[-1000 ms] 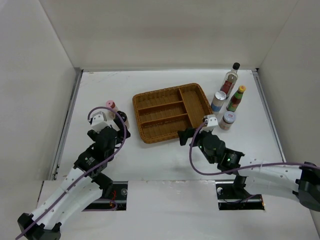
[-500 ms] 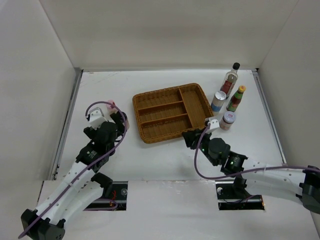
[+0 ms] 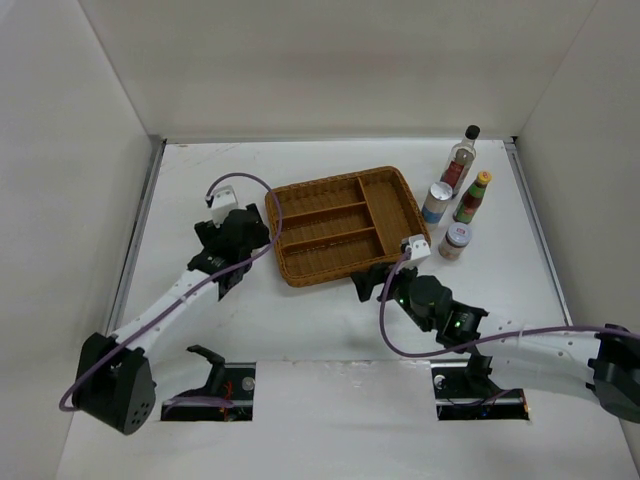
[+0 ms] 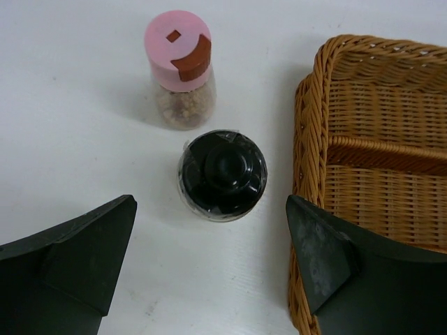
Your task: Organize the condiment bottles
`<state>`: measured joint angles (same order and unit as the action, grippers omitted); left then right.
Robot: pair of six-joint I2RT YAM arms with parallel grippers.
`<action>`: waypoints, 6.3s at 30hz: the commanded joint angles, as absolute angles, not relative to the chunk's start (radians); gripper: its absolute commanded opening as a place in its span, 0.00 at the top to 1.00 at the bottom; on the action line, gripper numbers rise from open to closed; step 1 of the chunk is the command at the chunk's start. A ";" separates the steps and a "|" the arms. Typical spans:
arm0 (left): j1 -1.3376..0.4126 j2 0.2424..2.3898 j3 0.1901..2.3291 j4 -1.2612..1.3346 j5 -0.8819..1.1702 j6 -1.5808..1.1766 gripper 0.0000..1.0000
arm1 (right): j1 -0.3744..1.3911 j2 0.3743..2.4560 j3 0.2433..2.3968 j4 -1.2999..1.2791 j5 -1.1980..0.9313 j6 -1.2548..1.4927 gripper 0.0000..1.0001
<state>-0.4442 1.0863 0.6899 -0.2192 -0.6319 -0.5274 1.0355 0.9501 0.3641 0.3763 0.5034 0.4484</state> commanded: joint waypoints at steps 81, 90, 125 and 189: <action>-0.226 1.449 0.925 0.034 -0.569 -0.491 0.06 | 0.998 0.969 0.367 0.451 0.489 0.463 0.00; -0.203 1.594 0.983 0.049 -0.591 -0.494 0.25 | 0.996 0.980 0.367 0.453 0.489 0.465 0.00; -0.674 1.460 0.996 0.051 -0.540 -0.453 0.68 | 0.979 0.982 0.362 0.448 0.511 0.462 0.00; -0.550 0.787 0.101 0.650 -0.650 -0.719 0.00 | 0.228 1.565 1.172 -0.055 0.452 0.338 0.39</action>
<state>-0.5617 0.8009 0.1104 0.5976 -0.6594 -0.6956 0.2256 1.6230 1.1263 -0.1120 0.4335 0.3477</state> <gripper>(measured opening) 0.997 0.659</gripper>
